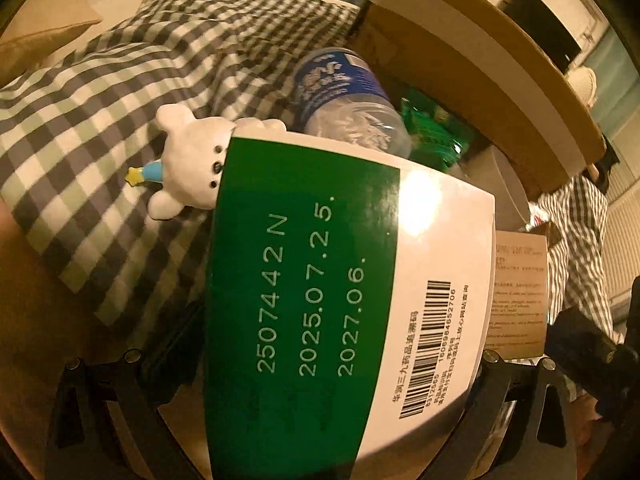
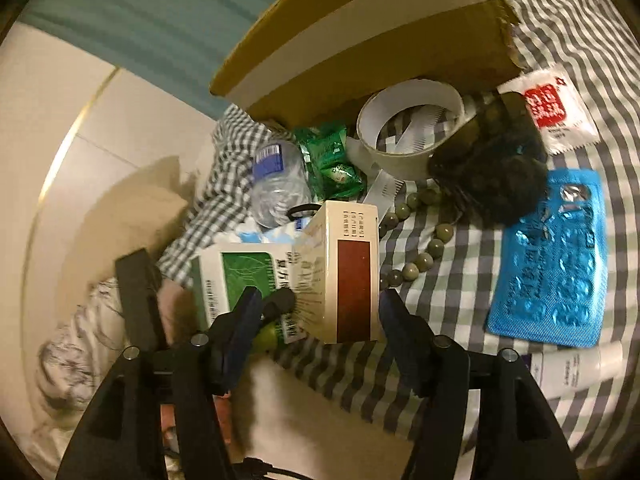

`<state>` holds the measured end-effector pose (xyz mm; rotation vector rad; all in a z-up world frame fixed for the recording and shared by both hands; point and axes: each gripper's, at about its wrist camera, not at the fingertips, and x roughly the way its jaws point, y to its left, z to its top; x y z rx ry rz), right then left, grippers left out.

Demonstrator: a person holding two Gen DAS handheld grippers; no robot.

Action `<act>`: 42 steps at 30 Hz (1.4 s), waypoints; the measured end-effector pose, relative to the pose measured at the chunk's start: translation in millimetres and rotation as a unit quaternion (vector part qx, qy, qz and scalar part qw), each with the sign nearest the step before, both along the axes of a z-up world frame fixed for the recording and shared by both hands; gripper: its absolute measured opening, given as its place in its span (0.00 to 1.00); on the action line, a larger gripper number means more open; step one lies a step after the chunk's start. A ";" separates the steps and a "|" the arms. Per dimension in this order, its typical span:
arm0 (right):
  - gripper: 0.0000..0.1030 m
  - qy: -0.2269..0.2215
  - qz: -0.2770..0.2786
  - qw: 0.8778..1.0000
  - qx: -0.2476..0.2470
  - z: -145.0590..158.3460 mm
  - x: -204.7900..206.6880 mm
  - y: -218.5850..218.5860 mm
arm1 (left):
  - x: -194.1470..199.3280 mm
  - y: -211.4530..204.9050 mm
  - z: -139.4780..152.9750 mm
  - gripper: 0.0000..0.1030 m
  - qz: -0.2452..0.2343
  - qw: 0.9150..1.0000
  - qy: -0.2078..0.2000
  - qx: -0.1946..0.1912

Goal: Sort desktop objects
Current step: 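Grasp the tan medicine box with the right gripper while the left holds the green box, then carry both medicine boxes over the cardboard box and release them inside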

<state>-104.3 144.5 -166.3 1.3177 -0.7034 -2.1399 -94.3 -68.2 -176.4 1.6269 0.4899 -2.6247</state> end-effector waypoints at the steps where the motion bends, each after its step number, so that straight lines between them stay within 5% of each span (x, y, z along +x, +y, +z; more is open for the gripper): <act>1: 0.60 -0.003 0.005 1.000 -0.008 -3.2 0.1 0.1 | 0.0 -3.6 -0.3 1.00 0.007 1.000 0.000 0.001; 3: 0.59 -0.013 0.019 0.996 -0.086 -6.6 0.7 15.3 | -0.8 -7.8 -1.1 1.00 0.008 1.000 0.000 0.008; 5: 0.59 -0.004 0.026 0.994 -0.103 -4.6 2.3 12.1 | -0.5 -9.2 -1.7 1.00 0.008 1.000 0.001 0.007; 8: 0.58 0.004 0.043 0.998 -0.043 -2.4 1.2 -6.1 | 0.2 -9.4 -1.8 1.00 0.006 1.000 0.001 0.005; 11: 0.53 -0.011 0.022 0.999 -0.045 -12.0 -7.4 -15.5 | 1.2 -10.0 -2.1 1.00 0.003 1.000 0.002 0.003; 15: 0.29 -0.011 0.000 1.000 0.022 -14.6 -8.1 -18.4 | 2.3 -12.3 -2.1 1.00 0.002 1.000 0.003 0.007; 23: 0.28 0.049 -0.008 0.993 0.108 12.2 16.8 -25.4 | 11.3 -1.4 10.2 0.87 -0.019 0.999 0.034 -0.025; 30: 0.28 0.096 -0.025 0.980 0.171 45.1 37.2 -25.6 | 22.8 15.5 25.6 0.86 -0.031 0.996 0.064 -0.051; 42: 0.28 0.160 -0.057 0.966 0.193 100.3 59.1 -27.0 | 56.1 49.8 102.4 0.86 -0.063 0.972 0.192 -0.121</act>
